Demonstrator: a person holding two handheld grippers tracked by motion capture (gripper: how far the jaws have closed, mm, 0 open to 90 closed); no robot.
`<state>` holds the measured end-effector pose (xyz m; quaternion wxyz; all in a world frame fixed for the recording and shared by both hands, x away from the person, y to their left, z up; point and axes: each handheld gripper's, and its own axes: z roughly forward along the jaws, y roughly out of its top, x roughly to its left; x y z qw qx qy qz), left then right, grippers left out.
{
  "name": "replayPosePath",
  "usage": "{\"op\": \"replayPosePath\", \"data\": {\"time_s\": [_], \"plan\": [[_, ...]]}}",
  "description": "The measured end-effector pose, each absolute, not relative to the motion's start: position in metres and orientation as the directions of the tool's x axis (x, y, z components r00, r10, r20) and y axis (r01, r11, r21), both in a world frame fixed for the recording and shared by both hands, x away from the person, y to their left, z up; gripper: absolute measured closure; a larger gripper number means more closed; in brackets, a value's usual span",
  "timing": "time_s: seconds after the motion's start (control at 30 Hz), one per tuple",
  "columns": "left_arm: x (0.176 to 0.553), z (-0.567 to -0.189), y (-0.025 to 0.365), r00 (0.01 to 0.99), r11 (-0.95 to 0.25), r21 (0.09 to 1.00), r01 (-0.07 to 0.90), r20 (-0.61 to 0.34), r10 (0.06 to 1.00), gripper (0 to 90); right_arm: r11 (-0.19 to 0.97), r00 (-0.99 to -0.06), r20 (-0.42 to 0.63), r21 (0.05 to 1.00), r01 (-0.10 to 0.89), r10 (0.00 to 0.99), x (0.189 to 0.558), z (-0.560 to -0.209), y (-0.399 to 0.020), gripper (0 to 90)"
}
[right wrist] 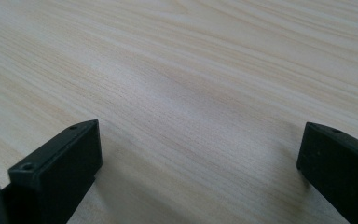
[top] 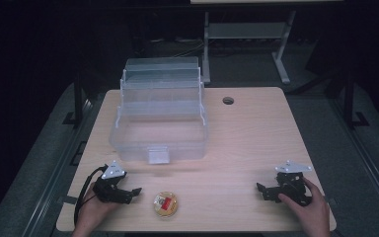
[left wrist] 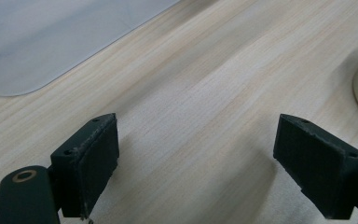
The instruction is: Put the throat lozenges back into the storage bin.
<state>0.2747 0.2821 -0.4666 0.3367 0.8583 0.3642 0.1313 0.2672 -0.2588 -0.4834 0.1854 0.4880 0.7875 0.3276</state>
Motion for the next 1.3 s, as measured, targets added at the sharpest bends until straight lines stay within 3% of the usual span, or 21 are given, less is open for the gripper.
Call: {"op": "replayPosePath", "data": {"time_s": [1.3], "plan": [[0.266,-0.441,0.266,0.735,-0.557,0.601,0.574,-0.079,0.673,14.1,0.309,-0.455,0.028,0.697,0.647,0.890,0.267,-0.483,-0.259,0.0]]}}
